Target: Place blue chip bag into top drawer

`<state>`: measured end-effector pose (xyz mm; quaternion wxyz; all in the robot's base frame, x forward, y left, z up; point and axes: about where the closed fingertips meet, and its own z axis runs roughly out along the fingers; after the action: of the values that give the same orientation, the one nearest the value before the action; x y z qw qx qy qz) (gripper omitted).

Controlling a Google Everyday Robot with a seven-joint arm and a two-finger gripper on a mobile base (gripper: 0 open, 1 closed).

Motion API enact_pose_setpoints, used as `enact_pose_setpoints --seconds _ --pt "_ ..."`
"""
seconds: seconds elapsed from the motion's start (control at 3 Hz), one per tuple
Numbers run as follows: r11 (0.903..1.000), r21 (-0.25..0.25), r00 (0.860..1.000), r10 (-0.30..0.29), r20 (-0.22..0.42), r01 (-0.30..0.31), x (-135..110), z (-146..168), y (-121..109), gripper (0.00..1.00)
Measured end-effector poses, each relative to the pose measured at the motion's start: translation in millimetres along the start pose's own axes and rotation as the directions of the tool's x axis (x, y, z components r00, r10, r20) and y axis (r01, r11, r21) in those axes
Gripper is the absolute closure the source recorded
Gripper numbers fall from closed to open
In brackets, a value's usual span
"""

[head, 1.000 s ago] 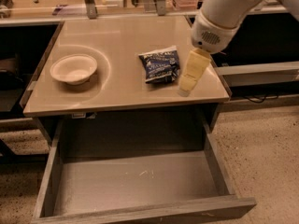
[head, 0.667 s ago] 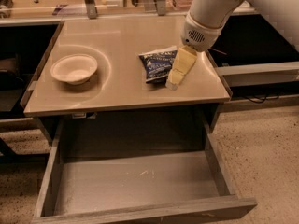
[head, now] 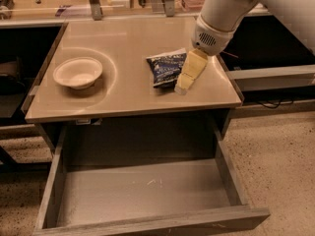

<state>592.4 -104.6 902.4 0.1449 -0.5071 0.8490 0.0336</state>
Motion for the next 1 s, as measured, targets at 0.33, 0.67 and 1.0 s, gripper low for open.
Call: enact_pose_setpoints --seconds 0.33,0.67,1.0 --pt "0.9989 -0.038 0.997 0.028 0.067 -0.025 -30.5 14.0 -5.3 0.00" --pt "0.9957 -0.068 0.993 0.069 0.093 -0.063 -52.7 30.1 -20.8 0.00" --pt "0.9918 -0.084 0.990 0.105 0.094 -0.097 -67.5 45.1 -34.8 0.00"
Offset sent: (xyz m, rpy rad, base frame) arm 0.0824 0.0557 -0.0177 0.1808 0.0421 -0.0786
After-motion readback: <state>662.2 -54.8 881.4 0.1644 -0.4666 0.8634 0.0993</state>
